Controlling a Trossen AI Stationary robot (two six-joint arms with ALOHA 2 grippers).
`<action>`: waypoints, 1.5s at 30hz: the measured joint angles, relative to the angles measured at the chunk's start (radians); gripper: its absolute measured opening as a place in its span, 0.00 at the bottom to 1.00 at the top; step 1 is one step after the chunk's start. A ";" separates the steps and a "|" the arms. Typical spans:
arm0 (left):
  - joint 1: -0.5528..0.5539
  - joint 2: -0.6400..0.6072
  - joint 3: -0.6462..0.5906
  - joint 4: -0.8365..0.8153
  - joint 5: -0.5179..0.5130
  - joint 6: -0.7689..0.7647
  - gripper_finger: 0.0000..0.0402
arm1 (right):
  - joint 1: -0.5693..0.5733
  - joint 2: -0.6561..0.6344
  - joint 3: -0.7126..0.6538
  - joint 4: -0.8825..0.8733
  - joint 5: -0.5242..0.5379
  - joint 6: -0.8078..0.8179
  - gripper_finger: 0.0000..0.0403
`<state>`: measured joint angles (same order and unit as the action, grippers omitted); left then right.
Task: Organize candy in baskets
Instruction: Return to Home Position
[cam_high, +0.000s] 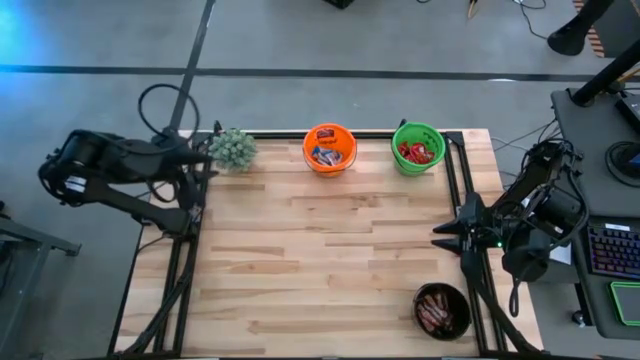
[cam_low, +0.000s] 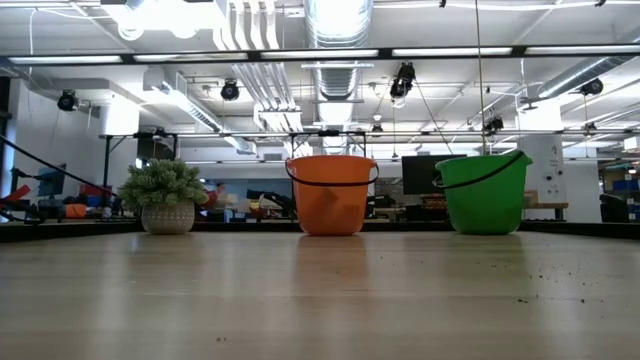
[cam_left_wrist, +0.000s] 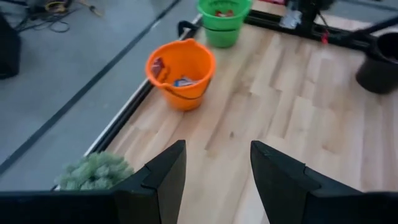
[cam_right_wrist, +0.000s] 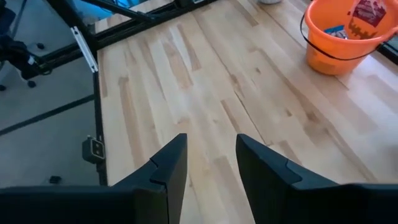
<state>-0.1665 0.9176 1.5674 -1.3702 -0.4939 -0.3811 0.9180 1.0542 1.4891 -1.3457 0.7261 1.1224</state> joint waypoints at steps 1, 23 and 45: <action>0.000 -0.027 -0.029 0.005 -0.009 -0.010 0.40 | 0.000 0.000 0.000 -0.005 0.000 0.000 0.32; 0.000 -0.583 -0.949 0.728 0.052 0.033 0.40 | 0.000 -0.032 0.000 -0.010 0.000 0.084 0.32; 0.000 -0.801 -1.363 1.104 0.210 0.074 0.40 | 0.000 -0.093 0.000 -0.010 0.001 0.048 0.32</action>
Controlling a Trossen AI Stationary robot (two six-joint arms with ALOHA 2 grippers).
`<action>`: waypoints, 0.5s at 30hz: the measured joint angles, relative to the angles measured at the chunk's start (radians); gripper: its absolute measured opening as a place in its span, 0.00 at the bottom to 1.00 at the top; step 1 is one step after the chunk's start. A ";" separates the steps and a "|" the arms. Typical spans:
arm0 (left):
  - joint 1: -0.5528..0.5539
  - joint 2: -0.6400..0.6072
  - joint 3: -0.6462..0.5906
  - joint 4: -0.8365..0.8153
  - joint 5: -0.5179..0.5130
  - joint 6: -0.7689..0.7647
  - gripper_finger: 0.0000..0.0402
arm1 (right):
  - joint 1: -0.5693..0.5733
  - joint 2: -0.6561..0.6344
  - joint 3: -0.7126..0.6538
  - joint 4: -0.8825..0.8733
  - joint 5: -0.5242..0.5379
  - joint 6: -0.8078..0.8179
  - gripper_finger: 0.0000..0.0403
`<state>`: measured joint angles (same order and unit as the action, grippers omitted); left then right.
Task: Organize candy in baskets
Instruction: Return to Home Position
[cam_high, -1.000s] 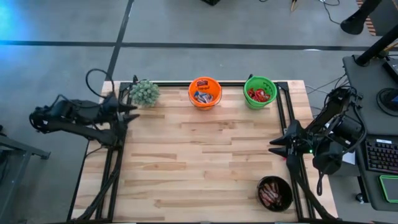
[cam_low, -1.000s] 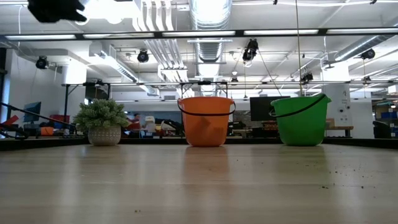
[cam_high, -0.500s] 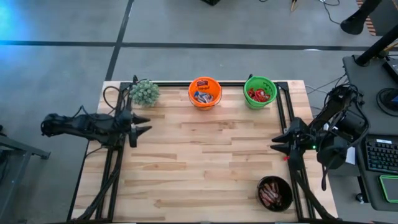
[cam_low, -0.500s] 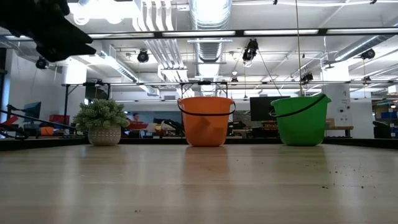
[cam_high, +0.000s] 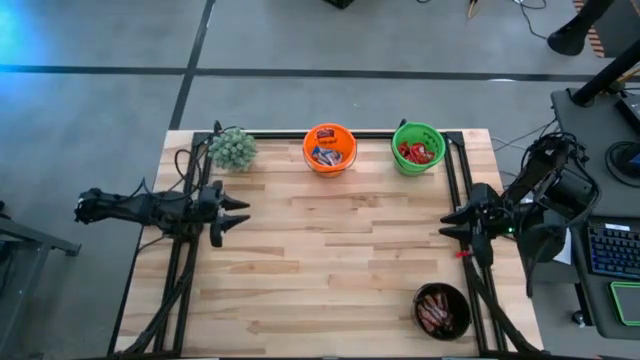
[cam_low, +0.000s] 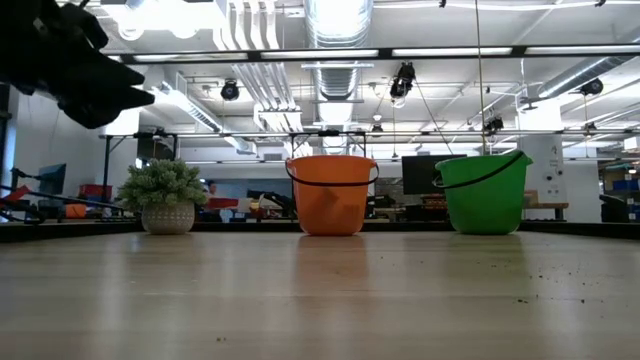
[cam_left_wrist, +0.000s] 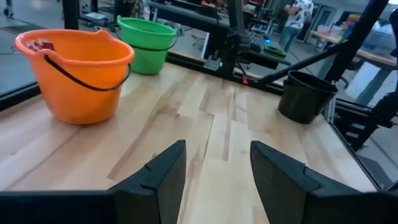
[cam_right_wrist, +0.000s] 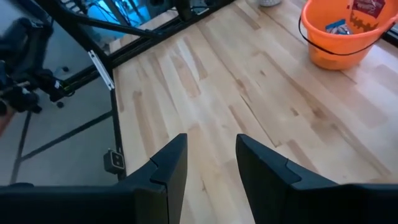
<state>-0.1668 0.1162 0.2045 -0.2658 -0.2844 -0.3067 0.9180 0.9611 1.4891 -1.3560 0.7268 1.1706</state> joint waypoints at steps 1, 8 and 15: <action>0.000 -0.011 -0.008 0.004 0.004 -0.001 0.40 | 0.000 -0.006 0.000 0.000 0.000 0.000 0.32; 0.000 -0.094 -0.072 0.090 0.068 0.046 0.40 | 0.000 -0.041 0.000 0.000 0.007 0.040 0.32; 0.000 -0.111 -0.129 0.155 0.068 0.064 0.40 | 0.000 -0.064 0.000 0.000 0.008 0.009 0.32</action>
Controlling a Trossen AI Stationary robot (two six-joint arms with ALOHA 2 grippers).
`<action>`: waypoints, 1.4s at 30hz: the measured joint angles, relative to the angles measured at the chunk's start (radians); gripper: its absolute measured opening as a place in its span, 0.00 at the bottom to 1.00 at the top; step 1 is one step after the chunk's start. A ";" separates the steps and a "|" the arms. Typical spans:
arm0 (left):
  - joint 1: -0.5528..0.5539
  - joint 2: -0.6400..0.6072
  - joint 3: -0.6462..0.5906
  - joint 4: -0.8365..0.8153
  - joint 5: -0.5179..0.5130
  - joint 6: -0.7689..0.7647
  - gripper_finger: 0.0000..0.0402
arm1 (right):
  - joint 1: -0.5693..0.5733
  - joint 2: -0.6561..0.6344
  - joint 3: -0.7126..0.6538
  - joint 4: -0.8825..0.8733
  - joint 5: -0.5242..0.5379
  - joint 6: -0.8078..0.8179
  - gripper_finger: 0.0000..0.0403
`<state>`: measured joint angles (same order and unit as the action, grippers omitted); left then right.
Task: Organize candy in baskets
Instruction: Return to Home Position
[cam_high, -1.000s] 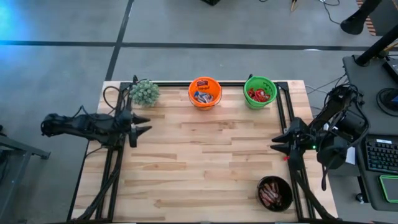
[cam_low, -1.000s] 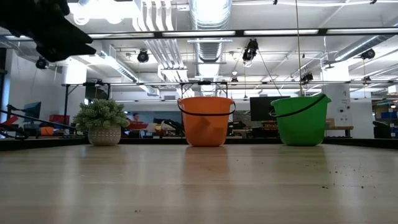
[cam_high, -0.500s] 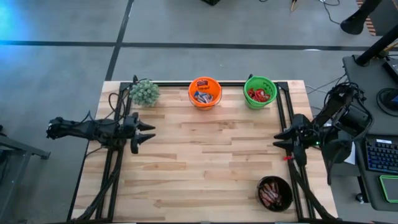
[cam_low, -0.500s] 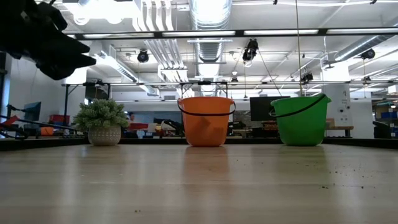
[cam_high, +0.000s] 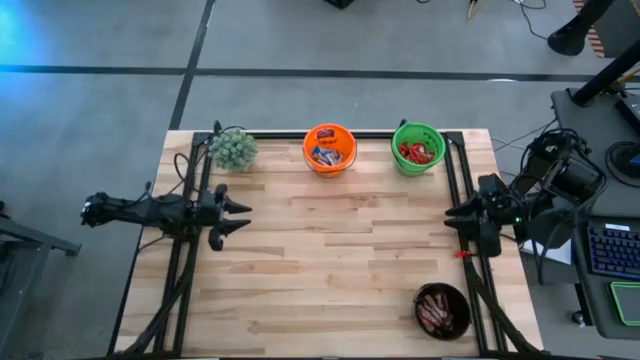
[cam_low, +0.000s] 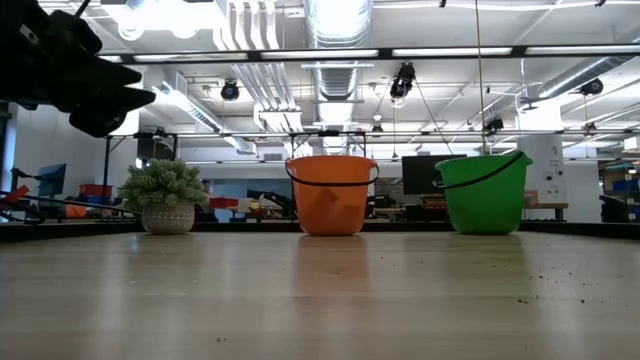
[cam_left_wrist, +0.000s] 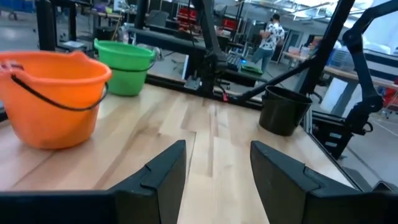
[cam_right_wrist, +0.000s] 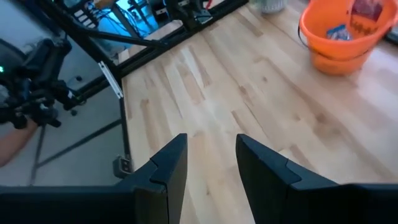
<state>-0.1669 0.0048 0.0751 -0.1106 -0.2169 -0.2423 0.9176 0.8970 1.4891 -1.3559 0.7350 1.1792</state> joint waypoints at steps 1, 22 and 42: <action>0.000 -0.001 -0.006 -0.001 0.000 -0.005 0.40 | 0.000 0.000 0.000 0.000 0.002 -0.025 0.32; 0.000 0.053 -0.050 0.111 0.077 -0.065 0.40 | 0.001 -0.059 -0.047 0.267 0.195 -0.688 0.32; 0.000 0.068 -0.050 0.111 0.075 -0.119 0.40 | 0.001 -0.224 -0.063 0.666 -0.653 -1.225 0.32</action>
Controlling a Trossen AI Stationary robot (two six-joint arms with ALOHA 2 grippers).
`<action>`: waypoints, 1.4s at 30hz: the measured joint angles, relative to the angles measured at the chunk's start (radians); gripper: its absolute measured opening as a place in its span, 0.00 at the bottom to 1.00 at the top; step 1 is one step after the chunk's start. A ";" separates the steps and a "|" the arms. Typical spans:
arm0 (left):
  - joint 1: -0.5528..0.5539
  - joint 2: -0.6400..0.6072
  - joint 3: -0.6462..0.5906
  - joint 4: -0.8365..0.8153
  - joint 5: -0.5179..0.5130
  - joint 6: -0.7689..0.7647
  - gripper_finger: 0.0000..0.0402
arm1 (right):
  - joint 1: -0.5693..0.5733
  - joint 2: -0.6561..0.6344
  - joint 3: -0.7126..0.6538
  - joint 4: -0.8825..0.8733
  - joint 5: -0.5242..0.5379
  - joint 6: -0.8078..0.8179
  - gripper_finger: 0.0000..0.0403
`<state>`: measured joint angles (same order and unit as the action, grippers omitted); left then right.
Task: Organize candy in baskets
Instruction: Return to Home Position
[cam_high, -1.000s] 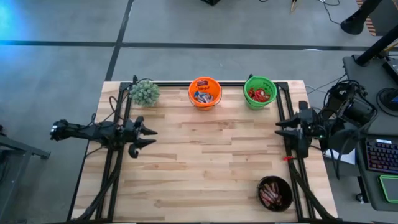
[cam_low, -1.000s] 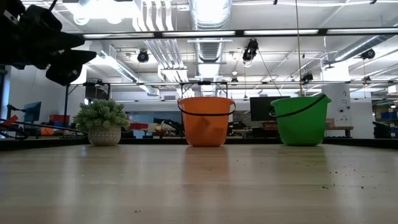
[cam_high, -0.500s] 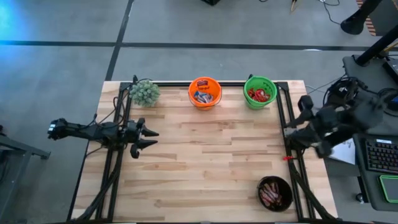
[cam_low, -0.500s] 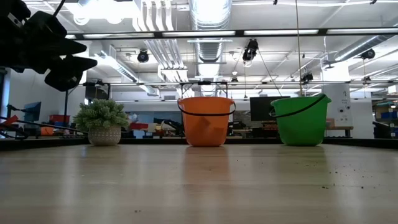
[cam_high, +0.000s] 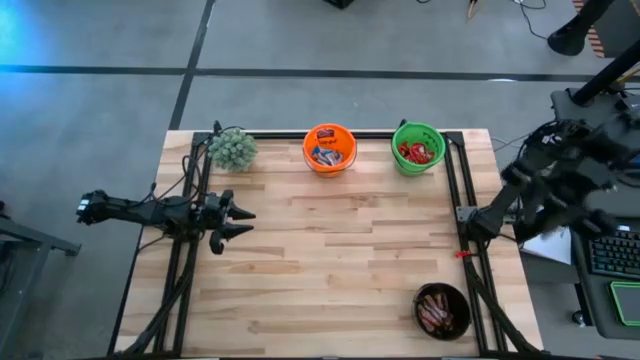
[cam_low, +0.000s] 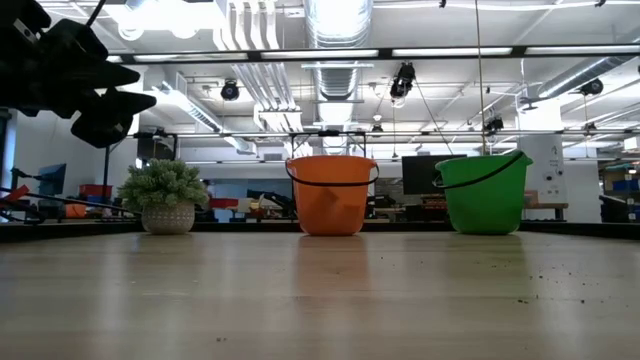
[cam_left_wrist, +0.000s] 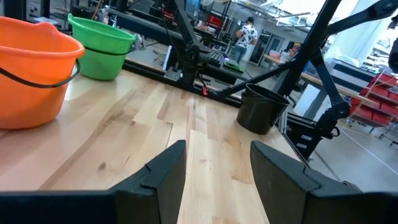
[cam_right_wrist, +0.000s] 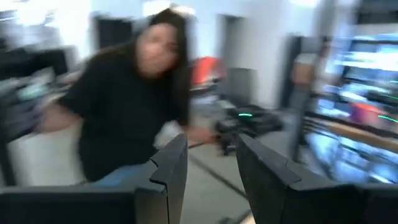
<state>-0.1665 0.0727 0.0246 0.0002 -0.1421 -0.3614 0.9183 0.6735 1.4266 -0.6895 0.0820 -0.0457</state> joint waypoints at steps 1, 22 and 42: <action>0.000 0.000 0.000 0.000 0.000 0.000 0.40 | 0.000 0.000 -0.009 0.002 -0.066 -0.015 0.32; 0.000 0.000 -0.001 0.000 -0.001 -0.030 0.40 | 0.000 -0.241 -0.635 0.427 -0.265 0.048 0.32; 0.000 0.056 -0.001 -0.002 0.003 -0.022 0.40 | 0.000 -0.635 -1.133 0.703 -0.210 0.085 0.32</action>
<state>-0.1665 0.1290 0.0238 -0.0021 -0.1388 -0.3832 0.9184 0.0386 0.2935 0.0136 -0.1284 0.0390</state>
